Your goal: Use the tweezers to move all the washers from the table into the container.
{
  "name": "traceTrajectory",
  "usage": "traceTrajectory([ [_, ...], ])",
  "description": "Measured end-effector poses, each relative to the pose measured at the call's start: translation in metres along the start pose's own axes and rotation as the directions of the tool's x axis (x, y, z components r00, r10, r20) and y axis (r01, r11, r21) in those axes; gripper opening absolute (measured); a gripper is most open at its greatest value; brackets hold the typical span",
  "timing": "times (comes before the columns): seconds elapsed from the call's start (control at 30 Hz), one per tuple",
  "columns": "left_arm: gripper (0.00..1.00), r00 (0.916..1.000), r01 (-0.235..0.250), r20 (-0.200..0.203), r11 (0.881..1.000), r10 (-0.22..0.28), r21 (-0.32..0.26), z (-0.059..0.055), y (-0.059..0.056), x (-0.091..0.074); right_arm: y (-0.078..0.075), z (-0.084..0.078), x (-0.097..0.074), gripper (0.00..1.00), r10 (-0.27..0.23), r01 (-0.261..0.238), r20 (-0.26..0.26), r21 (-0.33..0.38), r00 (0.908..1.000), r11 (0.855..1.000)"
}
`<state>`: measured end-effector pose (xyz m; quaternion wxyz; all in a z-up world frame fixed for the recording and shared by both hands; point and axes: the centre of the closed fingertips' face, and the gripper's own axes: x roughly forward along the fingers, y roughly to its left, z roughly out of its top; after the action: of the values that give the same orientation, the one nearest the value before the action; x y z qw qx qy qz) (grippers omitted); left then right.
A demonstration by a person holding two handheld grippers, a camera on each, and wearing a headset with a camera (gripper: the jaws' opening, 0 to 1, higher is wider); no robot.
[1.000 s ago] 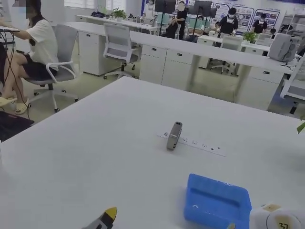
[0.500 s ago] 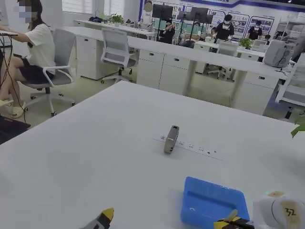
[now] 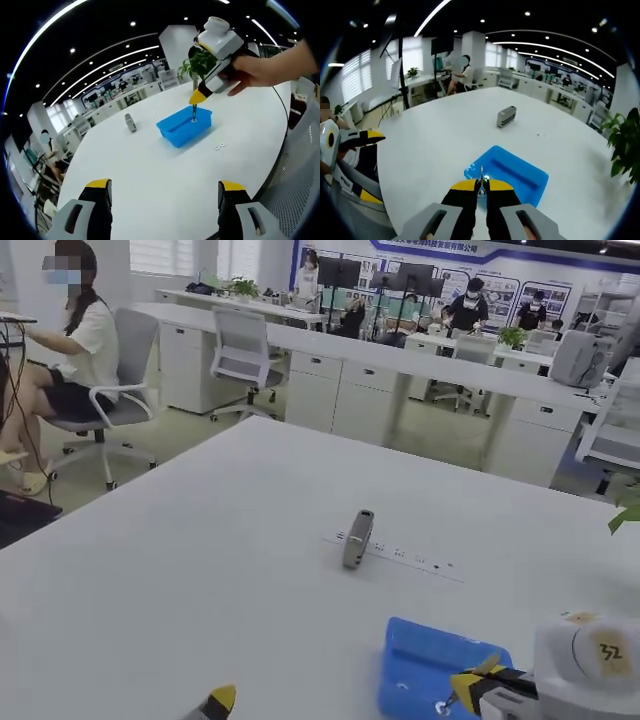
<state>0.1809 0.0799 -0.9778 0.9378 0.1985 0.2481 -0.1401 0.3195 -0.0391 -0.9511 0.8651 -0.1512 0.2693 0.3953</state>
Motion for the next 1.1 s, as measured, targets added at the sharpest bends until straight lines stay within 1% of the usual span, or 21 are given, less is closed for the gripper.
traceTrajectory([
  [0.2, 0.89, 1.0000, -0.001, -0.005, 1.000, 0.001, -0.005, -0.001, 0.001, 0.000, -0.008, 0.009, 0.015, 0.02, -0.014, 0.014, 0.005, -0.013, 0.9999, 1.000],
  [0.4, 0.89, 0.9999, -0.002, -0.011, 1.000, 0.002, -0.006, -0.002, 0.001, 0.001, -0.014, 0.009, 0.034, 0.02, -0.020, 0.020, -0.014, -0.021, 0.9997, 1.000],
  [0.47, 0.89, 0.9999, -0.004, -0.013, 1.000, 0.004, -0.007, -0.002, 0.001, 0.001, -0.016, 0.005, 0.041, 0.02, -0.024, 0.023, -0.030, -0.035, 0.9993, 0.999],
  [0.57, 0.89, 0.9999, -0.006, -0.016, 1.000, 0.006, -0.010, -0.003, 0.002, 0.001, -0.021, -0.001, 0.051, 0.02, -0.024, 0.022, -0.053, -0.032, 0.9983, 0.999],
  [0.67, 0.89, 0.9997, -0.007, -0.023, 1.000, 0.007, -0.012, -0.004, 0.003, 0.001, -0.019, -0.005, 0.058, 0.02, -0.014, 0.014, -0.063, -0.009, 0.9979, 1.000],
  [0.77, 0.89, 0.9996, -0.004, -0.027, 1.000, 0.004, -0.010, -0.005, 0.002, 0.002, -0.018, -0.011, 0.066, 0.02, -0.020, 0.017, -0.081, -0.030, 0.9965, 0.999],
  [0.83, 0.89, 0.9995, 0.001, -0.032, 1.000, -0.001, -0.007, -0.005, 0.001, 0.002, -0.018, -0.013, 0.069, 0.02, -0.021, 0.018, -0.084, -0.031, 0.9962, 0.999],
  [0.97, 0.88, 0.9992, 0.008, -0.040, 1.000, -0.008, -0.002, -0.007, -0.001, 0.003, -0.018, -0.017, 0.078, 0.02, -0.016, 0.015, -0.090, -0.007, 0.9958, 1.000],
  [1.1, 0.88, 0.9986, 0.012, -0.052, 1.000, -0.012, 0.002, -0.008, -0.002, 0.004, -0.018, -0.024, 0.086, 0.02, -0.014, 0.014, -0.106, 0.001, 0.9943, 1.000],
])
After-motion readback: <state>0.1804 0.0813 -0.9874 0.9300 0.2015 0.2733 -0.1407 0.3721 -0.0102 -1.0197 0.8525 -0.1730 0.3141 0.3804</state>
